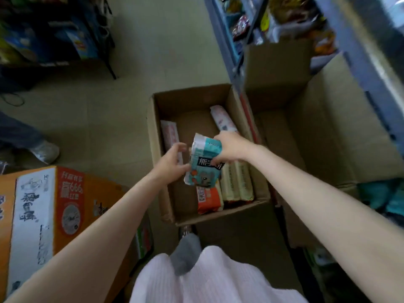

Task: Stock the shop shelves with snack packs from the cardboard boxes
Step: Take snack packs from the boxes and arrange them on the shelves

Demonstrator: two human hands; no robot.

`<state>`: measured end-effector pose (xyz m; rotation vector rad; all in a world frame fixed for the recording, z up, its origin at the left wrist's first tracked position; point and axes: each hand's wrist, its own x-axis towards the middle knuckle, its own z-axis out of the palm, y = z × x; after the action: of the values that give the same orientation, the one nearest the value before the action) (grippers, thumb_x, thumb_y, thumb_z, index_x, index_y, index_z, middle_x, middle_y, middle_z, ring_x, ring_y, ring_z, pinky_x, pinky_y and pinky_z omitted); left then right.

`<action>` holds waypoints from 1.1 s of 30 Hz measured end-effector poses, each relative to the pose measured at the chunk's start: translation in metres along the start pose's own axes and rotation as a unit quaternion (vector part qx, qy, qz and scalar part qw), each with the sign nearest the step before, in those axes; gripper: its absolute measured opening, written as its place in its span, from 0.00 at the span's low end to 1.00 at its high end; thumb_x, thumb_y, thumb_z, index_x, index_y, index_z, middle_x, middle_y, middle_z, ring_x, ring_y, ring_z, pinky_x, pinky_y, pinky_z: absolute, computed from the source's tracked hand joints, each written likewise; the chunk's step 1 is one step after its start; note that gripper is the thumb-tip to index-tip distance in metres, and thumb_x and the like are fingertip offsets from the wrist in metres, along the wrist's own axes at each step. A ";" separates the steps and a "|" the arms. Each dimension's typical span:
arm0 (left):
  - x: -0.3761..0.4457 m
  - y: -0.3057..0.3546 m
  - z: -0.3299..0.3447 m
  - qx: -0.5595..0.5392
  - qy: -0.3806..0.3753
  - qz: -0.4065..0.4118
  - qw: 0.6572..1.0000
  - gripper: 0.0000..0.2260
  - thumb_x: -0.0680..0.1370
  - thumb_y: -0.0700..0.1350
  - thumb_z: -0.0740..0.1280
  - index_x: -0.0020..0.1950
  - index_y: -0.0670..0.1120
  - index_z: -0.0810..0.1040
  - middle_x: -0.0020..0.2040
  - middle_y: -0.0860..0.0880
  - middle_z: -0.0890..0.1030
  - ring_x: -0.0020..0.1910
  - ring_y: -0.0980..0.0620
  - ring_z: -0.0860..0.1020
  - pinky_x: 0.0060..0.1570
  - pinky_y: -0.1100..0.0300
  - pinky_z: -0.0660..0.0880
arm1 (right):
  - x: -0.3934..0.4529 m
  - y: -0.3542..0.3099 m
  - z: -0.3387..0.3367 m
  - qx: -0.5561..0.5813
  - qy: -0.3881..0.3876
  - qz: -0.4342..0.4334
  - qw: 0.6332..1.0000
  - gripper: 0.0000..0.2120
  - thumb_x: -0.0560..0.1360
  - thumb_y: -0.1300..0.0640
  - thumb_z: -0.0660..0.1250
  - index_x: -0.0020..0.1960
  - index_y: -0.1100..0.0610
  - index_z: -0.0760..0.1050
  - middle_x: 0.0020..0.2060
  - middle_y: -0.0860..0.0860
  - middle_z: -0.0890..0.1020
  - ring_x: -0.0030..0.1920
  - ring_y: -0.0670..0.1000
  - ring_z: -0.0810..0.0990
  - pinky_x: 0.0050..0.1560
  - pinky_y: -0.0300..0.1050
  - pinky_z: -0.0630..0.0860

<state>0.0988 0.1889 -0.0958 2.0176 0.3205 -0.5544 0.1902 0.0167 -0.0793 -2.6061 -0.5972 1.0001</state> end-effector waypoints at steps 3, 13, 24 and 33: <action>-0.003 0.085 0.012 -0.037 -0.094 0.064 0.993 0.29 0.71 0.32 0.70 0.68 0.44 0.65 0.57 0.48 0.76 0.57 0.50 0.75 0.52 0.59 0.76 | -0.079 0.006 -0.090 -0.033 0.036 0.019 0.999 0.16 0.65 0.49 0.77 0.34 0.49 0.70 0.32 0.43 0.74 0.33 0.43 0.74 0.30 0.35 0.66; -0.143 0.325 0.183 -0.069 -0.260 0.309 0.912 0.31 0.56 0.48 0.77 0.58 0.47 0.76 0.55 0.44 0.81 0.55 0.43 0.80 0.58 0.44 0.74 | -0.449 0.139 -0.105 0.215 0.469 0.127 0.847 0.38 0.67 0.51 0.76 0.71 0.56 0.61 0.61 0.52 0.71 0.62 0.49 0.71 0.61 0.47 0.70; -0.319 0.437 0.362 0.000 -0.449 0.434 0.781 0.28 0.62 0.45 0.74 0.62 0.44 0.75 0.58 0.44 0.80 0.56 0.42 0.79 0.56 0.46 0.76 | -0.701 0.173 -0.002 0.319 0.613 0.210 0.692 0.17 0.68 0.61 0.75 0.54 0.53 0.74 0.49 0.45 0.79 0.54 0.47 0.78 0.48 0.28 0.72; -0.354 0.534 0.429 0.005 -0.367 0.576 0.731 0.08 0.75 0.34 0.66 0.51 0.43 0.76 0.49 0.48 0.79 0.51 0.50 0.78 0.49 0.66 0.73 | -0.790 0.201 -0.033 0.200 0.769 0.272 0.542 0.23 0.69 0.62 0.74 0.62 0.58 0.72 0.55 0.49 0.79 0.57 0.48 0.75 0.58 0.44 0.73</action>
<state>-0.0766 -0.4435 0.3089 1.4345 -1.3419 -0.4520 -0.2639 -0.5371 0.3122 -2.0594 0.8220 -1.1207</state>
